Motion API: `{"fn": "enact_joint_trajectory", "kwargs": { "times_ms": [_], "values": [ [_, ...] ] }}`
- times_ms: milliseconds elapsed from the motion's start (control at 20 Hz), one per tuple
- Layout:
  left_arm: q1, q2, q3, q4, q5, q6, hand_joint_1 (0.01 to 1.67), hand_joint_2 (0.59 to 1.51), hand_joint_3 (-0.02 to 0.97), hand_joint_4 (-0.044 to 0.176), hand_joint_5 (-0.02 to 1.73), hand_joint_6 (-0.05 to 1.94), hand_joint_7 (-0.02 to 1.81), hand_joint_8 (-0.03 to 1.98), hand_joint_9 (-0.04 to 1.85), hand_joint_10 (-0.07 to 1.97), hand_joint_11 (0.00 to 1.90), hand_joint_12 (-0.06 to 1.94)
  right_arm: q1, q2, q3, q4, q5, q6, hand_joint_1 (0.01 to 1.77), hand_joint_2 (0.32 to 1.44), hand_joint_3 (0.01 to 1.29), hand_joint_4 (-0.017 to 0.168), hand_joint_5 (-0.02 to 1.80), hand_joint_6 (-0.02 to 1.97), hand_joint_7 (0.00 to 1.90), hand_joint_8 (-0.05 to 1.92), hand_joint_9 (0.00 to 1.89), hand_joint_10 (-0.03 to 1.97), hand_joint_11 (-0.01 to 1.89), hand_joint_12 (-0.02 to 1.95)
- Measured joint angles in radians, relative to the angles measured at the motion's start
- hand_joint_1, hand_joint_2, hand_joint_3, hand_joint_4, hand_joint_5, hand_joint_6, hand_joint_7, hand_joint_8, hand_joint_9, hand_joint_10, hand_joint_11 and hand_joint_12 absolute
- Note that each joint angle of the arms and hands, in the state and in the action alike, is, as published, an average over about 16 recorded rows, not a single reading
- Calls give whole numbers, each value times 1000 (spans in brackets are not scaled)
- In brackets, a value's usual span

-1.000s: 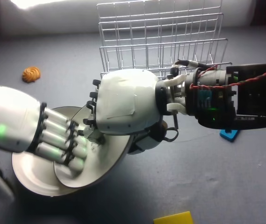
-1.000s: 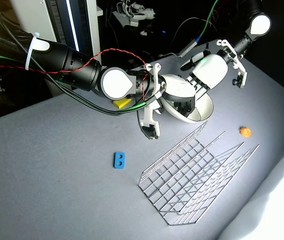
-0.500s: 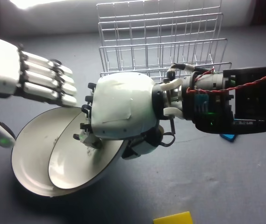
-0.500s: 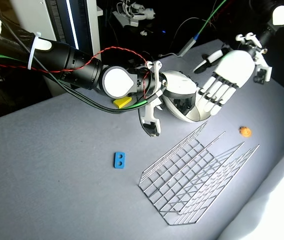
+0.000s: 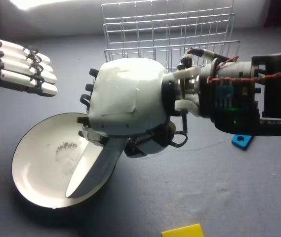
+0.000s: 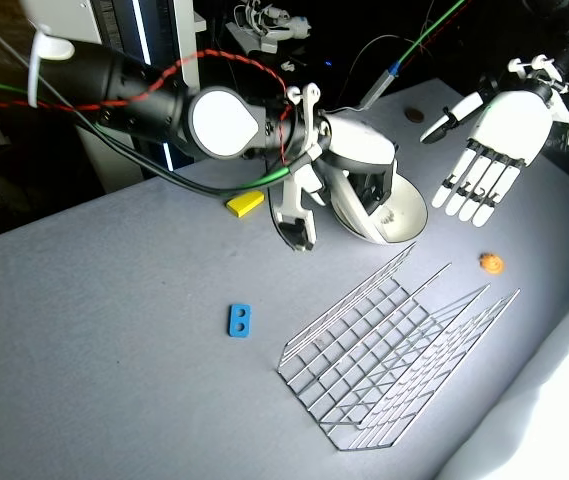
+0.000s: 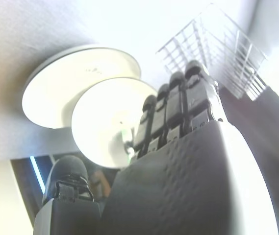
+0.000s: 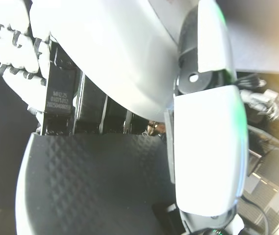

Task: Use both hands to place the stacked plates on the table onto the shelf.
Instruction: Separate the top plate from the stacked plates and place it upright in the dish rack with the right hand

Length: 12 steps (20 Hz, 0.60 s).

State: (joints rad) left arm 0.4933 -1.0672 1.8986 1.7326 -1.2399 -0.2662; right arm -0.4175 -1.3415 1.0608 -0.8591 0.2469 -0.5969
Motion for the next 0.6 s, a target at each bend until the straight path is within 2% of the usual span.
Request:
{"fn": "enact_joint_trajectory", "kwargs": {
  "times_ms": [250, 450, 600],
  "values": [
    [-4, 3, 18, 11, -8, -8, 22, 1156, 20, 4, 22, 5, 18, -5, 21, 12, 16, 3, 36, 54, -70, 28, -32, 3, 1206, 951, 12, 2, 1006, 796, 1167, 658, 1356, 16, 970, 1032],
    [-5, 5, 22, 19, -10, -8, 21, 1157, 20, 4, 22, 5, 18, -5, 20, 12, 16, 3, 66, 103, -115, 46, -43, 20, 1222, 952, 13, 4, 1020, 825, 1183, 645, 1312, 157, 956, 1040],
    [-1, 6, 23, 23, -10, -8, 22, 1157, 20, 4, 22, 5, 18, -5, 20, 12, 17, 3, 89, 144, -141, 26, -39, 83, 1231, 953, 13, 5, 1022, 841, 1182, 655, 1286, 186, 954, 1048]
  ]
}}
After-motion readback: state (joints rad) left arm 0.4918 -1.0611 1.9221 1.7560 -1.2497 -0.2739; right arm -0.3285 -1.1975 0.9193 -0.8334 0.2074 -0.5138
